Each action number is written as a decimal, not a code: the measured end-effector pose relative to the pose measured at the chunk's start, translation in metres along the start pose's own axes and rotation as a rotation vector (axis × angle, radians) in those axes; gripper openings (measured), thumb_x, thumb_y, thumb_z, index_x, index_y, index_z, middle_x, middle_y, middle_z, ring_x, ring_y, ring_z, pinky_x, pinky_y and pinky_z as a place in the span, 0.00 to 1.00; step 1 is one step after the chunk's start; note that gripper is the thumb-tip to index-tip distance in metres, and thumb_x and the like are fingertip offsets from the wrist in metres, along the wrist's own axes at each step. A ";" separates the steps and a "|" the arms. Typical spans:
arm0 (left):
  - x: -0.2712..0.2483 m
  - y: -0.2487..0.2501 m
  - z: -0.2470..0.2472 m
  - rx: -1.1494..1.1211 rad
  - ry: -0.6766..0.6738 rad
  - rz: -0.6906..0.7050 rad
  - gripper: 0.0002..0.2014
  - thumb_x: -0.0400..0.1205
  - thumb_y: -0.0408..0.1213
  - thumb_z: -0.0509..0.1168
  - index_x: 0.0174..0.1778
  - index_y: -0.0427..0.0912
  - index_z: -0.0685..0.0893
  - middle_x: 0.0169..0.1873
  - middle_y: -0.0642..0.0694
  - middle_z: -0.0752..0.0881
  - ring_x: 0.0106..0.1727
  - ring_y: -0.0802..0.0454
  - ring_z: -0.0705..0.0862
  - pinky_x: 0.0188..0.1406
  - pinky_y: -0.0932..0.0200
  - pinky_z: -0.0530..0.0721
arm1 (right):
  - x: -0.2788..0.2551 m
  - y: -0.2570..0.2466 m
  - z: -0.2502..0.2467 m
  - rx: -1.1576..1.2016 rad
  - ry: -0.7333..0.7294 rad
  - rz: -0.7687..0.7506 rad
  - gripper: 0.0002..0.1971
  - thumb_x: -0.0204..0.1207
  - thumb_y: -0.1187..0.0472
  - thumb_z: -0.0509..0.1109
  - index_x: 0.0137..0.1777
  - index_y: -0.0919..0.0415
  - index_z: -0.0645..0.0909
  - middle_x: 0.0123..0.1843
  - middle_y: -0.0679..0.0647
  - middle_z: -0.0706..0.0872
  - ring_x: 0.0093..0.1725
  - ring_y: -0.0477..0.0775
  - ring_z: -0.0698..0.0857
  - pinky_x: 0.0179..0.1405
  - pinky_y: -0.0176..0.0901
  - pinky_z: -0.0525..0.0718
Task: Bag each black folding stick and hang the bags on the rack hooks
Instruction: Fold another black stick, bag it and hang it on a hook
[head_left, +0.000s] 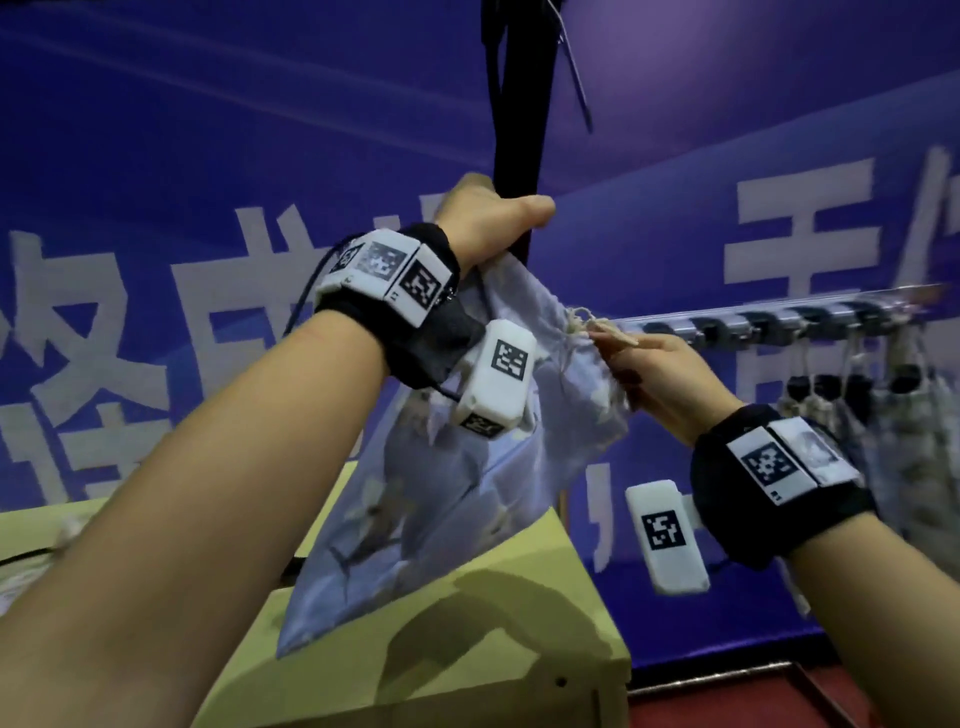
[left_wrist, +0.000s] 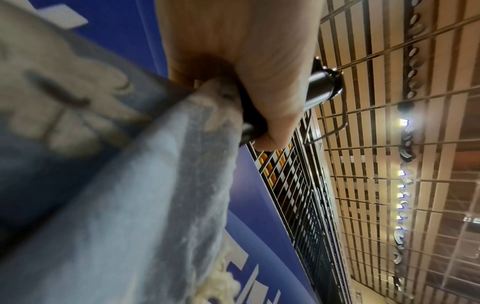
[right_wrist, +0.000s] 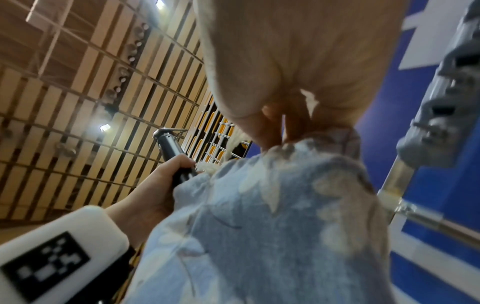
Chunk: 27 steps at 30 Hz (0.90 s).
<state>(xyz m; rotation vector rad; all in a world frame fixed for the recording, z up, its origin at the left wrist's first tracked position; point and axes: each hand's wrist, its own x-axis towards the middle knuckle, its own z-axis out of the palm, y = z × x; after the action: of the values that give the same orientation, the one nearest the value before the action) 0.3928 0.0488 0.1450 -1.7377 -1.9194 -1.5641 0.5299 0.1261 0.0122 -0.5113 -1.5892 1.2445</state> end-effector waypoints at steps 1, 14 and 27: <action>-0.001 0.005 0.011 -0.031 0.005 -0.003 0.13 0.64 0.50 0.70 0.24 0.44 0.77 0.25 0.50 0.79 0.35 0.46 0.84 0.31 0.62 0.76 | -0.001 0.000 -0.011 -0.032 0.032 0.003 0.21 0.77 0.80 0.53 0.60 0.67 0.83 0.39 0.51 0.91 0.37 0.49 0.84 0.28 0.34 0.75; -0.010 0.007 0.156 -0.348 -0.083 -0.111 0.14 0.74 0.49 0.71 0.40 0.40 0.83 0.46 0.39 0.89 0.50 0.45 0.87 0.44 0.57 0.81 | -0.008 0.047 -0.161 -0.497 0.342 0.354 0.07 0.78 0.67 0.67 0.42 0.70 0.84 0.33 0.60 0.80 0.31 0.56 0.77 0.23 0.34 0.77; -0.038 -0.031 0.198 -0.291 -0.406 -0.073 0.05 0.77 0.39 0.70 0.39 0.43 0.82 0.32 0.51 0.82 0.35 0.57 0.80 0.28 0.71 0.75 | 0.006 0.068 -0.173 -0.536 0.478 0.399 0.15 0.77 0.72 0.62 0.27 0.70 0.74 0.19 0.56 0.72 0.19 0.52 0.74 0.19 0.35 0.72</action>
<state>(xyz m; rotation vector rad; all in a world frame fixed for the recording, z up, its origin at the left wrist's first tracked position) 0.4839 0.1721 0.0103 -2.2815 -2.0233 -1.6927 0.6640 0.2368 -0.0529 -1.4107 -1.4266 0.8610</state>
